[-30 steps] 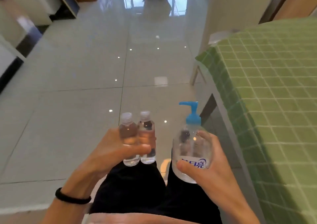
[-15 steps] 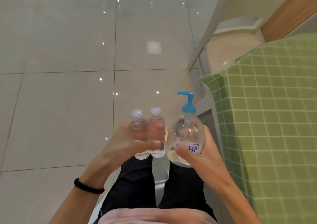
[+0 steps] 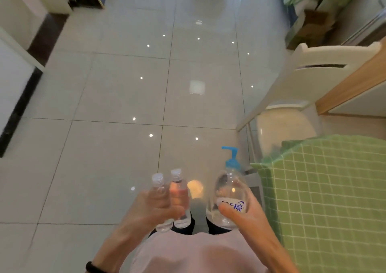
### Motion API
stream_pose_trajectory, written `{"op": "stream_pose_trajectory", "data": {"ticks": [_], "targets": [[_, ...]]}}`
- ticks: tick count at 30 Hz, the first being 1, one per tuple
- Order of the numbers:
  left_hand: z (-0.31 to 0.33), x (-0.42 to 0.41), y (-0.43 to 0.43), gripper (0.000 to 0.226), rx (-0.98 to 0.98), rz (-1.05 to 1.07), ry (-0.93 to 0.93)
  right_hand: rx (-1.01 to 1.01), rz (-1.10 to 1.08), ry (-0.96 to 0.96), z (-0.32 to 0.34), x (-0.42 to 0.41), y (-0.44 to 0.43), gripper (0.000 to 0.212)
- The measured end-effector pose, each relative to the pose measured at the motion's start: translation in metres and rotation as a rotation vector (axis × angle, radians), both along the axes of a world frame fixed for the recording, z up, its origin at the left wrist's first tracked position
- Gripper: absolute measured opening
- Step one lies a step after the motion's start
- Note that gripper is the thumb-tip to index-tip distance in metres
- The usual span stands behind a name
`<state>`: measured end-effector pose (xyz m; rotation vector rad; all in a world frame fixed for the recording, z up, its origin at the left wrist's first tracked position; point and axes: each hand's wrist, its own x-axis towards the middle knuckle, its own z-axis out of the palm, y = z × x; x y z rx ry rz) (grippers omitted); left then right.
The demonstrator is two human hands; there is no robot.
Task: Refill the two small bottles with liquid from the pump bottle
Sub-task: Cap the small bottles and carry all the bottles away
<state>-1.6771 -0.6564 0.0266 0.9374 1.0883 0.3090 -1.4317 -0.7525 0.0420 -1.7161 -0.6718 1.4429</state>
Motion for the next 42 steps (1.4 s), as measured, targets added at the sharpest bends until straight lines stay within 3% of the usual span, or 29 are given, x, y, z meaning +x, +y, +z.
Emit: {"op": "stream_pose_trajectory", "data": {"ticks": [6,21,29,34,42], "targets": [[0.013,0.028,0.077,0.038,0.021,-0.026,-0.003,-0.017,-0.019,-0.023,0.011,0.017,0.074,0.058],[0.011,0.175,0.290,0.042,-0.031,-0.116,-0.009,-0.073,-0.160,-0.010,-0.018,0.141,0.259,0.074],[0.019,0.196,0.401,0.042,-0.027,-0.007,0.022,-0.087,-0.137,0.018,-0.013,0.181,0.379,0.074],[0.010,0.214,0.487,0.037,-0.026,-0.089,0.014,-0.066,-0.161,0.022,-0.023,0.194,0.457,0.079],[0.025,0.290,0.620,0.040,-0.029,-0.346,0.016,-0.007,-0.381,-0.045,-0.015,0.221,0.561,0.079]]}}
